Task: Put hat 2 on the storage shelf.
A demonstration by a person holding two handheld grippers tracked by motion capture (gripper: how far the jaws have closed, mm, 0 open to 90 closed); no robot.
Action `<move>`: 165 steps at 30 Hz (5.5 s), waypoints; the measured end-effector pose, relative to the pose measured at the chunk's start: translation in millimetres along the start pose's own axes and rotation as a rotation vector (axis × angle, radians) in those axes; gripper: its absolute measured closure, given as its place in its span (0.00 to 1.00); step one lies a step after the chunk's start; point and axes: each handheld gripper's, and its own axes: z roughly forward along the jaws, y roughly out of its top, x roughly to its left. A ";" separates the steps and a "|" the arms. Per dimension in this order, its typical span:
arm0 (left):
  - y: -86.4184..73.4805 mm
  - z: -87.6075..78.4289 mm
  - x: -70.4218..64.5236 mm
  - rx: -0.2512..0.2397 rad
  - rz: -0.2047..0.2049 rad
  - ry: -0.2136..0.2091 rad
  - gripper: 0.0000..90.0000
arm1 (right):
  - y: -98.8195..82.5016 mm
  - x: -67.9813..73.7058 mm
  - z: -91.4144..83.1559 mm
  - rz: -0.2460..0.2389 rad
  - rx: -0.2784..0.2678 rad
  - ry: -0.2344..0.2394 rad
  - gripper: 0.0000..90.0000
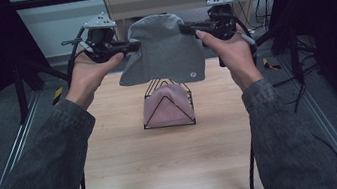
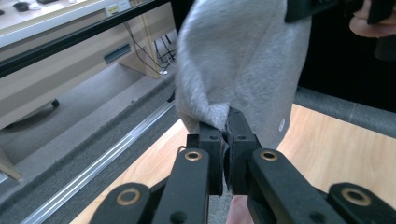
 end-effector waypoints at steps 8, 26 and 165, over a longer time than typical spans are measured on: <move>-9.0 20.3 10.1 0.036 0.000 0.009 0.97 | -11.1 -21.2 15.4 0.029 0.034 -0.021 0.95; -32.9 49.6 18.6 0.082 -0.011 0.022 0.97 | -32.4 -36.0 41.6 0.024 0.128 -0.066 0.95; -156.4 68.4 5.2 0.197 -0.129 0.108 0.67 | -156.7 -16.4 51.9 0.074 0.360 -0.078 0.84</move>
